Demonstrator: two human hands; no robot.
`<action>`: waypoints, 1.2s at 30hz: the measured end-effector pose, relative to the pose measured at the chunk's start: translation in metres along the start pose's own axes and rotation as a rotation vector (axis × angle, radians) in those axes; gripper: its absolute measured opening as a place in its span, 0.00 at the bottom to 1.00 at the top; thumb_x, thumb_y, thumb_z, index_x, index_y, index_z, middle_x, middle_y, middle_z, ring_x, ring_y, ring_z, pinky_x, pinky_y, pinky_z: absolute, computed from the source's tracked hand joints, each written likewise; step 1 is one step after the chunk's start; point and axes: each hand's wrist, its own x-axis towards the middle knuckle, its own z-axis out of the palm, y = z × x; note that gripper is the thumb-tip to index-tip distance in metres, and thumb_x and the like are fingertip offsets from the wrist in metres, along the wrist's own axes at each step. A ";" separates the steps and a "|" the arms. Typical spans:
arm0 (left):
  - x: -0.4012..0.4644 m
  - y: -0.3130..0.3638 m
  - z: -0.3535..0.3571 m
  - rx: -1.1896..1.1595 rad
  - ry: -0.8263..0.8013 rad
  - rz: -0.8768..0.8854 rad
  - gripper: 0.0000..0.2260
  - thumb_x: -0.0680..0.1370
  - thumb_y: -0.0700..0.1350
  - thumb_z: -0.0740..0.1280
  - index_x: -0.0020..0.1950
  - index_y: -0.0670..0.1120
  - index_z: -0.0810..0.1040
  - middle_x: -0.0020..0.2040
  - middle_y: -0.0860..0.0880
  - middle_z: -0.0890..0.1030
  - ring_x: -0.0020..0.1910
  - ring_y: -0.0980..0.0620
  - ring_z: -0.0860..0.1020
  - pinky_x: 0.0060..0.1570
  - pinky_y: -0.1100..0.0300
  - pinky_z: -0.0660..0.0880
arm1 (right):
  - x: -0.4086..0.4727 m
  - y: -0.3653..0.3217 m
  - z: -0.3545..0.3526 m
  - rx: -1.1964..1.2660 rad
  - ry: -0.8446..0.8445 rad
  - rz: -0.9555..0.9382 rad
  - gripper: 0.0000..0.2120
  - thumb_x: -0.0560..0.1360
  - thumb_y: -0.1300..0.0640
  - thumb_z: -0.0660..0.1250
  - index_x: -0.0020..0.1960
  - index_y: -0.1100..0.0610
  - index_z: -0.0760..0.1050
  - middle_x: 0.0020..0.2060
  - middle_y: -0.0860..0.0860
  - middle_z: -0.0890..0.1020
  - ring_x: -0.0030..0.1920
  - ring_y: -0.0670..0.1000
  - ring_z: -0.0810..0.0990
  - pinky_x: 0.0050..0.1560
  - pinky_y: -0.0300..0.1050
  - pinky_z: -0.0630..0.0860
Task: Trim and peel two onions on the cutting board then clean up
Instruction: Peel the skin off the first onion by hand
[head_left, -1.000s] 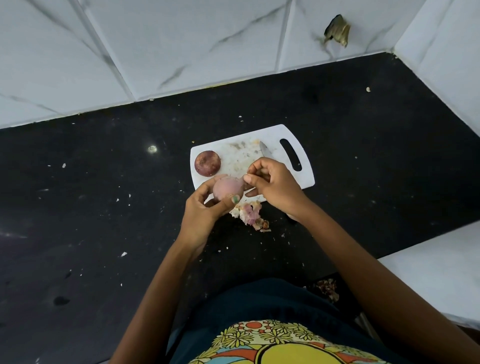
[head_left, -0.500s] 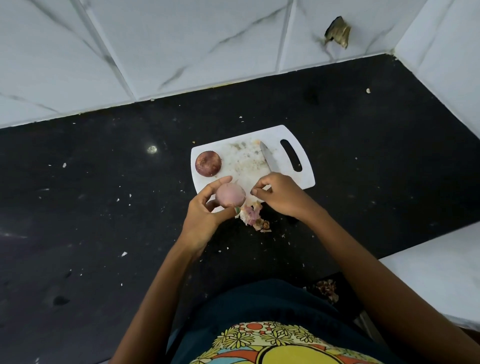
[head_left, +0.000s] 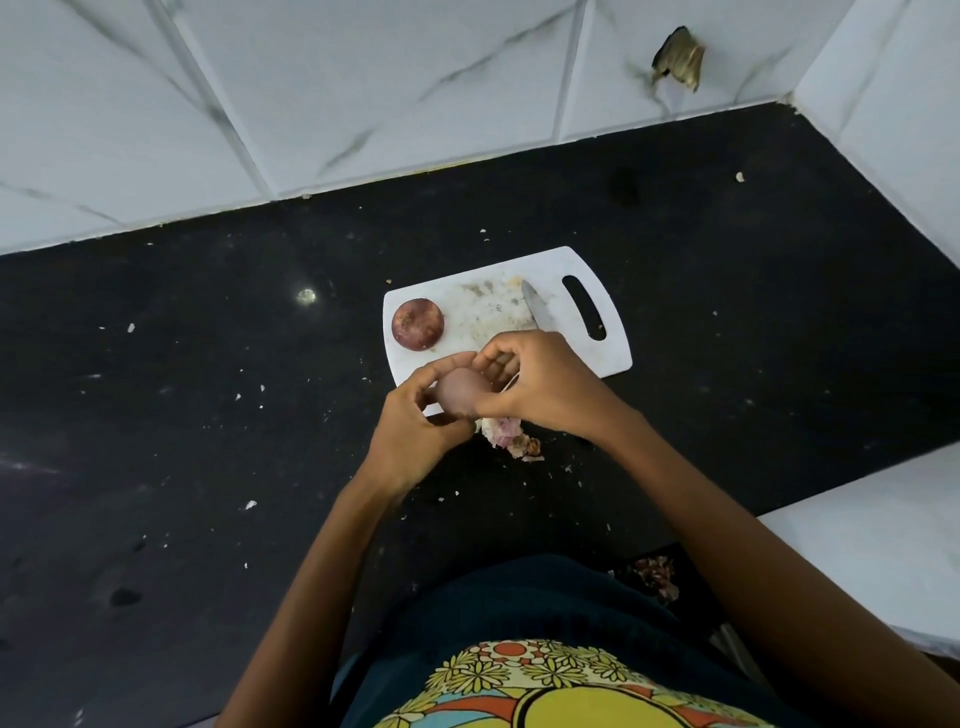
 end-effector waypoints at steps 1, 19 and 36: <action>0.000 0.000 0.000 0.002 -0.008 -0.004 0.28 0.68 0.26 0.70 0.63 0.49 0.78 0.56 0.49 0.83 0.55 0.51 0.80 0.50 0.62 0.78 | 0.000 0.000 -0.001 0.002 -0.010 0.005 0.16 0.65 0.54 0.78 0.50 0.56 0.81 0.39 0.48 0.83 0.40 0.44 0.82 0.44 0.38 0.80; -0.001 0.003 0.000 0.075 -0.034 -0.021 0.28 0.65 0.27 0.72 0.61 0.48 0.80 0.53 0.51 0.84 0.52 0.53 0.81 0.53 0.61 0.78 | -0.002 0.000 -0.003 -0.025 0.017 0.007 0.06 0.67 0.60 0.74 0.44 0.58 0.82 0.33 0.46 0.82 0.34 0.41 0.80 0.39 0.34 0.78; 0.000 -0.002 -0.003 0.096 -0.047 -0.033 0.30 0.65 0.23 0.69 0.61 0.48 0.80 0.55 0.49 0.83 0.53 0.53 0.81 0.52 0.60 0.79 | 0.000 0.008 -0.004 0.054 -0.013 0.058 0.04 0.70 0.63 0.72 0.44 0.58 0.83 0.37 0.49 0.85 0.38 0.43 0.82 0.45 0.38 0.80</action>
